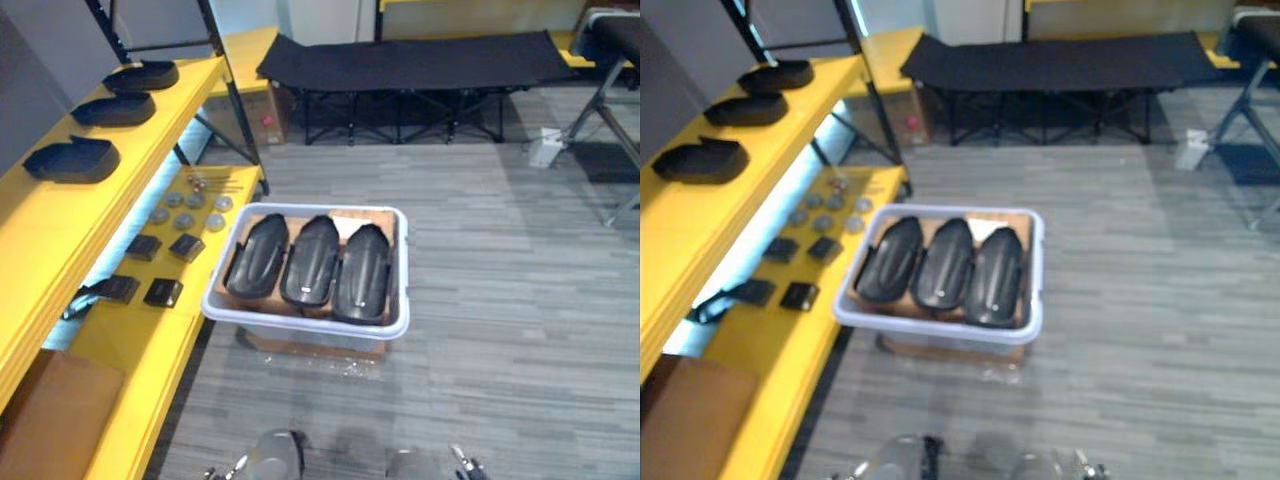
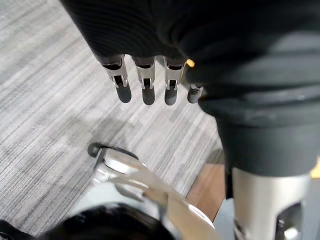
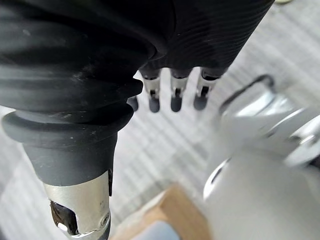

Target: Walk over and take plastic housings, then place them on the shelf

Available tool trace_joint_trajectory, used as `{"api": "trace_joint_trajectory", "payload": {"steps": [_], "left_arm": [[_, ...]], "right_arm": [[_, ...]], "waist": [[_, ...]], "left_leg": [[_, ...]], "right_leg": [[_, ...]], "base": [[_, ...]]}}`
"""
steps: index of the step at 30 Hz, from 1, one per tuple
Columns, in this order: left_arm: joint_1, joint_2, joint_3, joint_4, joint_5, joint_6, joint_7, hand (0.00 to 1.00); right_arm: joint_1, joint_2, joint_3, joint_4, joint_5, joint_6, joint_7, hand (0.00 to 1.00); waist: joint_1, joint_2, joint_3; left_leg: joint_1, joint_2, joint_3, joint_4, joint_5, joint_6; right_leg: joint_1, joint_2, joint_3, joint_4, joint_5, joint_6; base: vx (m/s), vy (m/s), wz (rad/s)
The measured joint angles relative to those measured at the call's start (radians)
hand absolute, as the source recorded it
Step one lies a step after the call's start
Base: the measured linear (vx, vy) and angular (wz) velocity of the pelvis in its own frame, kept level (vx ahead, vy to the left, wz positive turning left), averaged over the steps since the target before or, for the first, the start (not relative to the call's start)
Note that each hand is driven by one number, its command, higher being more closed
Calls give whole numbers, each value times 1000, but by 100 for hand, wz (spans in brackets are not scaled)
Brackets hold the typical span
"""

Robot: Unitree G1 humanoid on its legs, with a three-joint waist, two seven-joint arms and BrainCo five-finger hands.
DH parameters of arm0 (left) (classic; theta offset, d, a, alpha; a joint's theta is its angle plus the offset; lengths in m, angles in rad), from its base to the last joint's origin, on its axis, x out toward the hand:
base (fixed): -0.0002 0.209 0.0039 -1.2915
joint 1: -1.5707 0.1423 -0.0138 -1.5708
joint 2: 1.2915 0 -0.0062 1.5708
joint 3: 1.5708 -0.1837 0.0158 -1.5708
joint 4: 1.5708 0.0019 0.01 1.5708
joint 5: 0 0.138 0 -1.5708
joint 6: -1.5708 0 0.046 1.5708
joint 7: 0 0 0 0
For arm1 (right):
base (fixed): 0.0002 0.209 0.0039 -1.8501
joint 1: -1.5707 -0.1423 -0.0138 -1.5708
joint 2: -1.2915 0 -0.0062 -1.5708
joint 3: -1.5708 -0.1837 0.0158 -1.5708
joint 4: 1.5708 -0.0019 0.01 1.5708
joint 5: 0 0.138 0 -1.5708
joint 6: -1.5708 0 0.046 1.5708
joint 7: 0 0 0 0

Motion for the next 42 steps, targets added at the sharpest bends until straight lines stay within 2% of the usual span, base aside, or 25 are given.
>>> {"api": "trace_joint_trajectory", "payload": {"steps": [2,3,4,6,7,9,10,11,12,13,14,15,16,17,20,21,24,26,28,30,32,37,39,40,42], "left_arm": [[-28,21,-17,-17,-5,-8,0,0],[-33,28,-33,-17,-5,-8,1,0],[-44,35,-52,-21,-5,-8,2,0],[-46,60,-80,-31,-8,-8,7,0],[-43,66,-107,-37,-15,-9,19,0],[-40,67,-120,-55,-50,-10,43,0],[-41,66,-120,-60,-61,-11,50,0],[-40,66,-120,-70,-89,-18,57,0],[-39,68,-120,-83,-93,-27,61,0],[-39,71,-118,-92,-92,-32,68,0],[-48,66,-116,-91,-92,-39,89,0],[-46,56,-116,-91,-93,-42,100,0],[-43,52,-116,-89,-93,-40,105,0],[-32,44,-115,-87,-94,-37,116,0],[-13,48,-115,-84,-77,-36,118,0],[-11,57,-117,-84,-71,-37,116,0],[-11,68,-121,-89,-73,-38,108,0],[-11,69,-133,-94,-72,-38,100,0],[-11,78,-160,-106,-72,-39,90,0],[-11,79,-161,-114,-72,-42,84,0],[-11,81,-173,-113,-72,-43,82,0],[-15,92,-213,-113,-82,-44,72,0],[-33,94,-231,-112,-88,-41,59,0],[-36,93,-232,-112,-93,-41,57,0],[-36,92,-238,-111,-94,-40,51,0]], "right_arm": [[-2,21,3,-22,-1,-5,3,0],[-1,24,8,-23,-5,-13,3,0],[1,28,37,-24,-24,-38,14,0],[0,39,63,-26,-46,-69,28,0],[2,45,85,-33,-58,-99,36,0],[1,40,131,-69,-77,-125,43,0],[0,39,146,-77,-85,-138,43,0],[-1,40,175,-96,-99,-162,42,0],[-7,41,200,-108,-119,-175,33,0],[-13,42,213,-113,-132,-180,14,0],[-34,30,215,-121,-148,-182,-38,0],[-48,19,214,-146,-173,-187,-119,0],[-58,14,212,-160,-176,-190,-163,0],[-73,11,193,-206,-176,-189,-243,0],[-91,5,86,-435,-172,-197,-429,0],[-105,-11,45,-532,-173,-217,-482,0],[-122,-51,-6,-747,-173,-260,-527,0],[-145,-78,-18,-845,-190,-265,-523,0],[-169,-91,-17,-856,-192,-270,-515,0],[-198,-93,-8,-851,-191,-258,-508,0],[-237,-118,25,-835,-161,-219,-491,0],[-414,-232,49,-645,-81,-91,-468,0],[-521,-300,49,-516,-66,-17,-469,0],[-539,-313,49,-495,-54,-1,-468,0],[-594,-352,51,-441,-35,49,-451,0]], "waist": [[3,-19,5],[3,-18,5],[2,-16,5],[2,-26,18],[-1,-24,28],[1,-28,28],[2,-28,28],[2,-31,27],[3,-51,20],[5,-68,19],[2,-63,26],[10,-51,30],[15,-48,32],[16,-38,30],[17,-39,30],[15,-48,36],[14,-66,45],[10,-61,56],[10,-55,59],[11,-51,62],[12,-37,76],[15,-10,125],[21,16,170],[22,23,182],[41,37,205]], "left_leg": [[-1,-37,-5,-53,22,23],[0,-38,-9,-60,23,26],[8,-41,-19,-88,13,42],[39,-53,-33,-125,16,58],[72,-54,-39,-159,22,66],[87,-45,-45,-182,27,70],[87,-43,-46,-190,29,68],[81,-47,-56,-197,32,62],[66,-69,-63,-205,37,55],[65,-84,-64,-205,38,54],[67,-86,-83,-214,46,50],[69,-79,-86,-237,56,46],[67,-75,-87,-242,61,41],[63,-66,-87,-248,66,39],[68,-52,-84,-251,67,39],[71,-53,-81,-250,68,39],[75,-57,-61,-244,66,42],[91,-57,-59,-228,53,50],[98,-61,-59,-214,39,51],[100,-66,-59,-214,34,54],[95,-69,-63,-200,26,59],[51,-91,-88,-177,21,67],[4,-97,-113,-149,20,70],[-1,-99,-120,-149,24,71],[-22,-101,-124,-151,40,75]], "right_leg": [[-4,-27,-12,-21,49,33],[-10,-28,-11,-13,67,37],[-52,-30,-8,60,112,48],[-99,-44,-4,180,161,35],[-145,-45,12,255,171,-6],[-151,-15,17,177,115,-18],[-151,-2,16,128,114,-19],[-139,24,18,6,128,-17],[-142,29,17,-86,165,-26],[-142,26,19,-116,182,-28],[-142,28,14,-119,188,-29],[-142,37,9,-136,188,-27],[-138,42,5,-149,189,-25],[-131,53,-6,-174,205,-22],[-97,72,-11,-225,235,-22],[-88,72,-10,-239,239,-18],[-82,67,-4,-252,249,-16],[-59,66,-2,-263,263,-18],[-42,62,-3,-268,265,-16],[-39,61,-3,-270,265,-16],[-37,54,-6,-270,273,-7],[-57,41,-17,-279,277,-2],[-76,37,-38,-279,286,-2],[-77,37,-43,-279,288,-2],[-97,36,-44,-277,295,-4]], "base": [[61,170,29],[8,179,24],[-1,215,20],[-8,175,20],[22,145,13],[21,104,7],[-3,37,12],[10,-5,25],[37,-53,31],[77,-110,45],[111,-104,31],[123,-89,25],[151,-56,5],[171,-62,7],[196,-37,-1],[195,-4,-8],[103,23,-10],[86,52,-9],[35,46,-1],[0,0,0],[-48,41,3],[-120,24,10],[-174,14,29],[-161,12,27],[-140,11,11]]}}
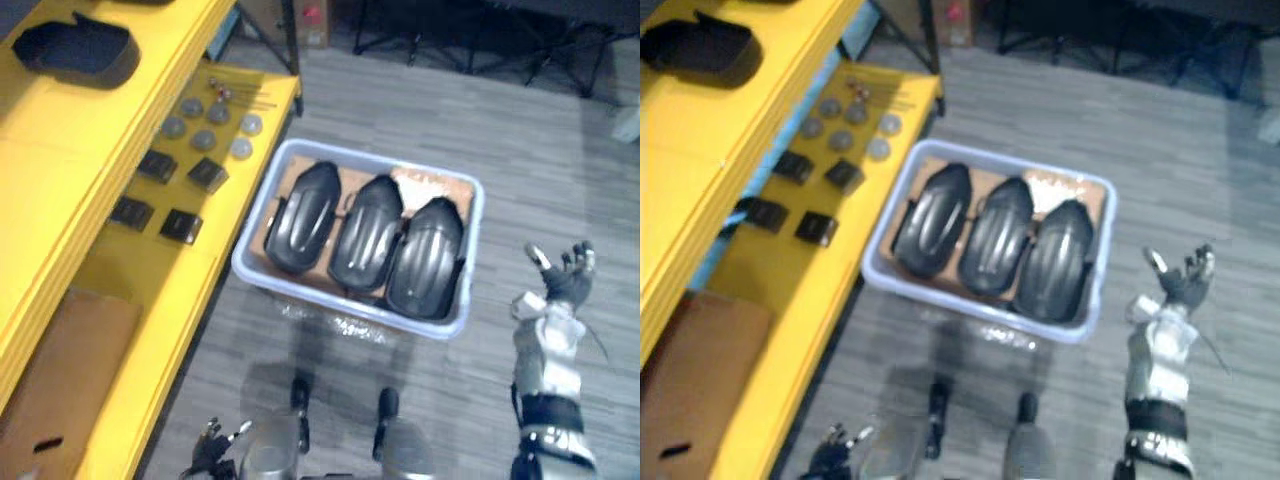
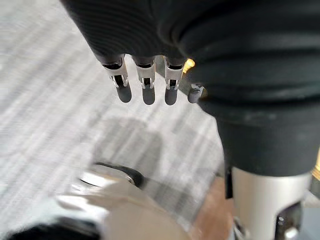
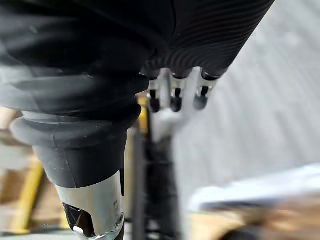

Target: Walk over and take plastic housings, then place them on the shelf

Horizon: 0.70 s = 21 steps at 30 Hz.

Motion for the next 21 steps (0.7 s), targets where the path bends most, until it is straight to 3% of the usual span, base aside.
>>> {"api": "trace_joint_trajectory", "payload": {"steps": [3,7,9,17,21], "left_arm": [[-3,1,-4,-5,-31,-3,-4,0],[-5,8,-35,-14,-36,-6,-9,0],[-15,7,-46,-17,-37,-7,-10,0],[-47,12,-79,-5,-74,-5,-14,0],[-78,14,-94,12,-76,-5,-13,0]], "right_arm": [[-72,-50,9,53,0,40,3,0],[-152,-97,37,113,-40,57,9,0],[-203,-127,59,127,-67,70,13,0],[-276,-160,126,187,-86,139,24,0],[-283,-173,126,196,-97,199,53,0]], "waist": [[1,5,9],[2,7,17],[3,20,33],[11,44,45],[11,59,53]], "left_leg": [[-34,-6,-13,-2,18,4],[-55,-12,-17,4,20,7],[-75,-13,-18,19,21,8],[-104,-10,-19,42,21,8],[-129,-9,-22,66,19,10]], "right_leg": [[-30,-5,-15,3,9,-1],[-50,-10,-17,10,9,-1],[-63,-11,-17,14,11,-2],[-99,-10,-17,49,5,-10],[-121,-11,-18,72,-3,-21]], "base": [[-70,9,15],[-7,8,4],[0,3,2],[-1,-1,0],[-32,3,2]]}}
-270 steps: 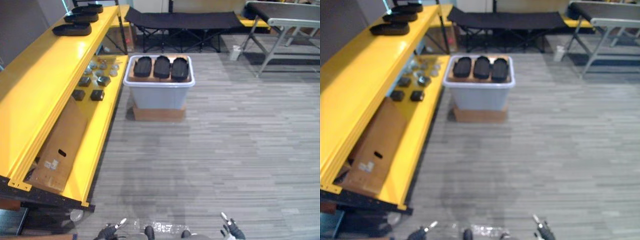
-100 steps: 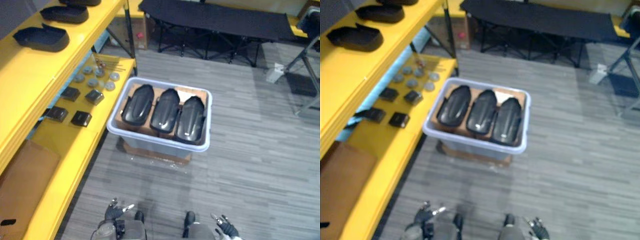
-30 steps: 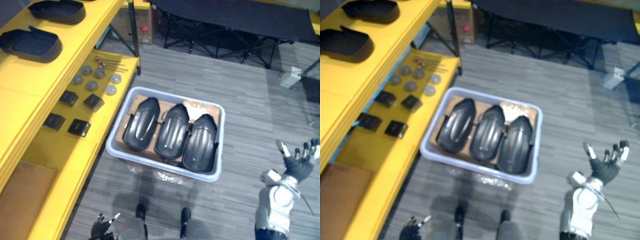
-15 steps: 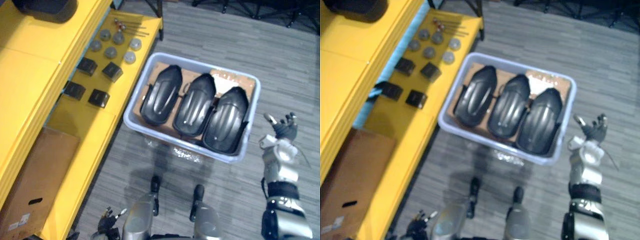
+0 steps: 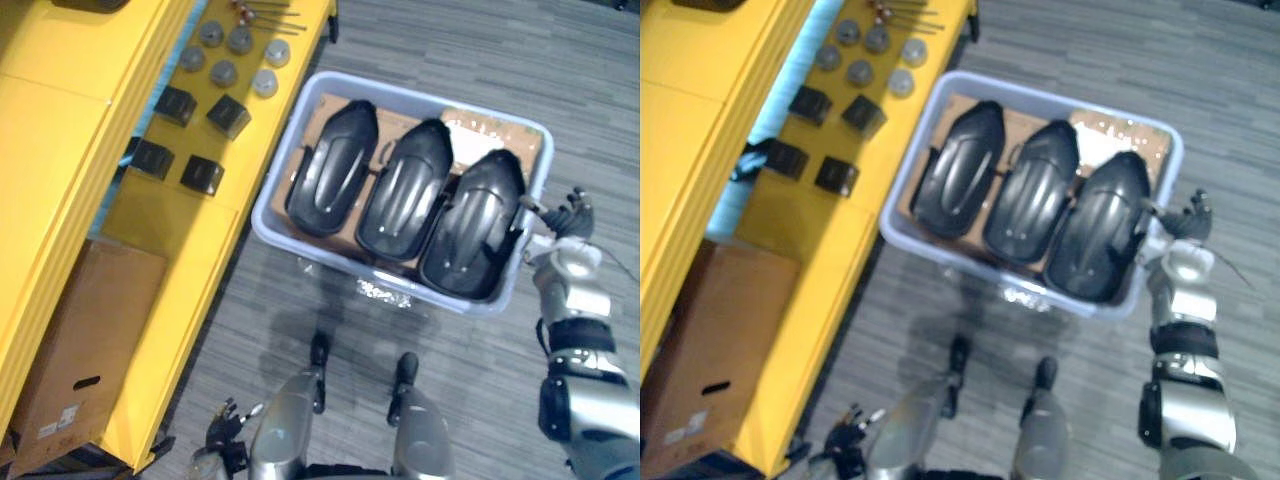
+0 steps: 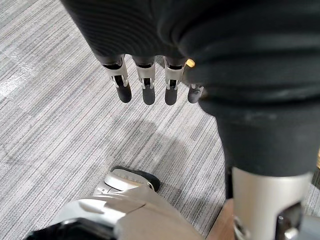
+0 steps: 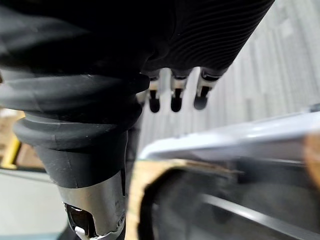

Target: Walk over and take plastic housings, then place them on the shelf

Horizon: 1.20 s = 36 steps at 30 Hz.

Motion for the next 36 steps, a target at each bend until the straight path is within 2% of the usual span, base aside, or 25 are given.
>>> {"api": "trace_joint_trajectory", "payload": {"steps": [3,7,9,14,22,23,26,30,33,36], "left_arm": [[-7,0,-16,6,-2,0,1,0],[-7,1,-21,8,-1,0,3,0],[-7,1,-22,8,-2,0,3,0],[-7,1,-24,15,-40,0,8,0],[-17,2,-38,39,-105,-5,26,0],[-17,5,-47,44,-112,-13,32,0],[-19,3,-55,46,-122,-23,49,0],[-48,-7,-65,68,-150,-23,53,0],[-52,-13,-73,68,-151,-26,58,0],[-53,-7,-90,67,-151,-33,58,0]], "right_arm": [[-9,-2,3,34,0,33,7,0],[-7,-2,25,39,-23,55,10,0],[-4,-2,28,37,-56,72,37,0],[16,-2,62,43,-101,94,75,0],[-21,-7,69,124,-166,118,74,0],[-35,-10,76,145,-175,119,71,100],[-56,-29,88,169,-190,138,67,100],[-94,-105,89,234,-258,161,41,100],[-105,-130,87,245,-286,174,24,100],[-118,-138,90,263,-311,181,7,100]], "waist": [[2,11,6],[2,11,6],[1,11,6],[3,11,6],[20,12,6],[20,13,6],[24,18,5],[37,47,9],[37,64,16],[37,66,16]], "left_leg": [[-8,2,0,7,0,0],[-9,6,0,7,1,-1],[-9,7,1,6,3,-3],[-14,9,1,5,7,-5],[-44,7,-1,6,16,-5],[-46,6,-3,7,16,-5],[-63,4,-13,11,16,-5],[-94,-4,-34,25,24,-4],[-94,-9,-44,23,30,-5],[-94,-8,-52,20,35,-8]], "right_leg": [[-12,0,0,14,-2,1],[-23,1,0,34,-8,-2],[-27,1,1,43,-10,-2],[-33,1,0,44,-9,-1],[-64,-1,-2,49,-5,3],[-65,-2,-4,49,-5,3],[-77,-3,-10,53,-6,2],[-101,-14,-30,81,-14,0],[-102,-18,-34,95,-20,0],[-101,-18,-46,99,-24,-2]], "base": [[-68,4,0],[-57,-2,-2],[-46,-3,-1],[-7,0,0],[13,2,1],[19,10,3],[-3,15,10],[-15,17,15],[-22,9,9],[-21,-6,7]]}}
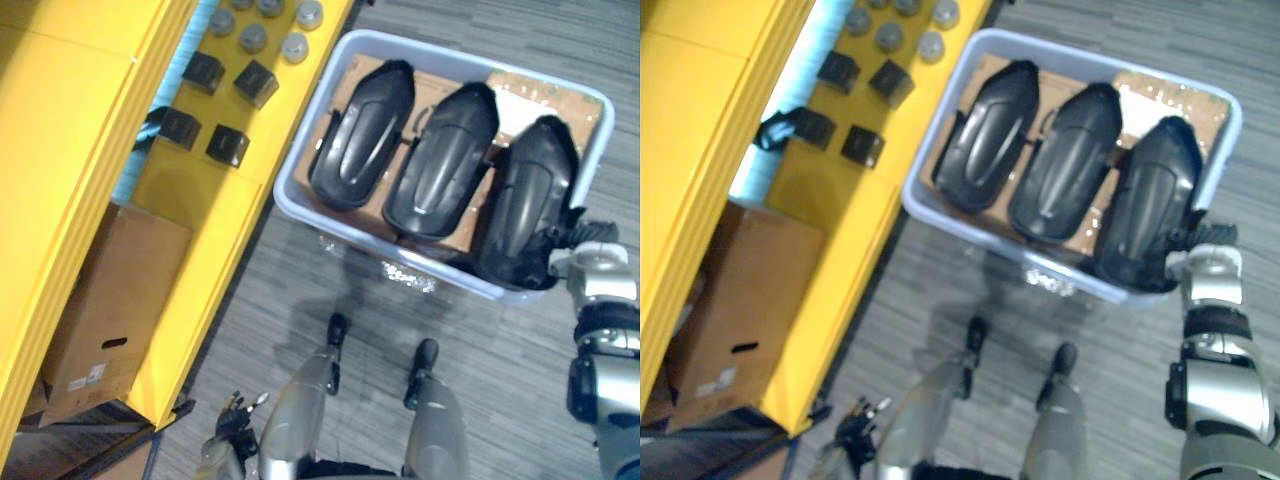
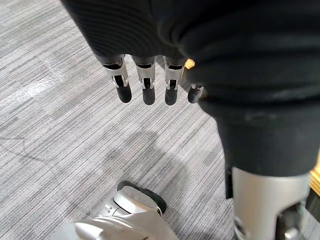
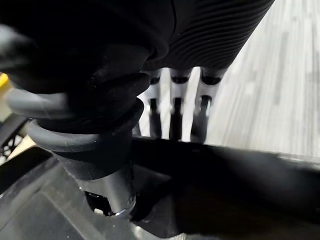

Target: Walk over and take plastic housings, then place them on the shelf

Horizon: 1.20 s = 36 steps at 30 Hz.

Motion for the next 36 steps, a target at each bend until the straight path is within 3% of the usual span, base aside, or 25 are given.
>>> {"api": "trace_joint_trajectory", "payload": {"steps": [4,9,15,19,22,27,30,36], "left_arm": [[0,0,-3,-1,0,-9,0,0],[1,-1,-11,-16,-4,-28,0,0],[10,0,-8,-64,3,-33,0,0],[25,-1,-4,-120,-19,-34,24,0],[65,-1,13,-220,-35,-68,89,0],[144,-1,91,-435,15,-124,233,0],[198,-8,104,-564,43,-139,245,0],[273,-38,106,-830,161,-155,233,0]], "right_arm": [[-3,1,18,5,-62,14,-27,100],[-2,5,19,13,-91,-2,-68,100],[1,7,47,-13,-125,-96,-73,100],[35,7,49,-97,-121,-155,-115,100],[92,12,32,-190,-124,-202,-163,100],[272,134,-49,-327,-144,-272,-274,100],[380,219,-77,-402,-155,-286,-353,100],[537,296,-93,-531,-219,-319,-430,100]], "waist": [[0,0,0],[6,0,0],[5,0,0],[4,-8,4],[3,-22,4],[-9,-81,-35],[-6,-116,-75],[-9,-147,-163]], "left_leg": [[3,0,-5,-19,15,-2],[27,-3,-4,-37,29,-1],[78,-3,-4,-85,49,-2],[131,-1,-3,-126,60,-1],[187,-1,-6,-160,65,-1],[250,-5,-56,-196,71,-7],[285,-5,-72,-223,72,-9],[334,-8,-88,-267,76,-10]], "right_leg": [[1,-2,-13,2,-2,-1],[17,-5,-13,1,0,0],[54,-4,-13,-18,5,3],[106,1,-13,-54,15,7],[158,3,-20,-77,16,8],[241,3,-74,-95,-4,11],[285,5,-99,-114,-14,14],[348,9,-128,-162,-13,17]], "base": [[-12,-5,10],[-1,1,1],[0,0,0],[31,-4,0],[66,-12,5],[70,-35,26],[57,-43,20],[61,-25,11]]}}
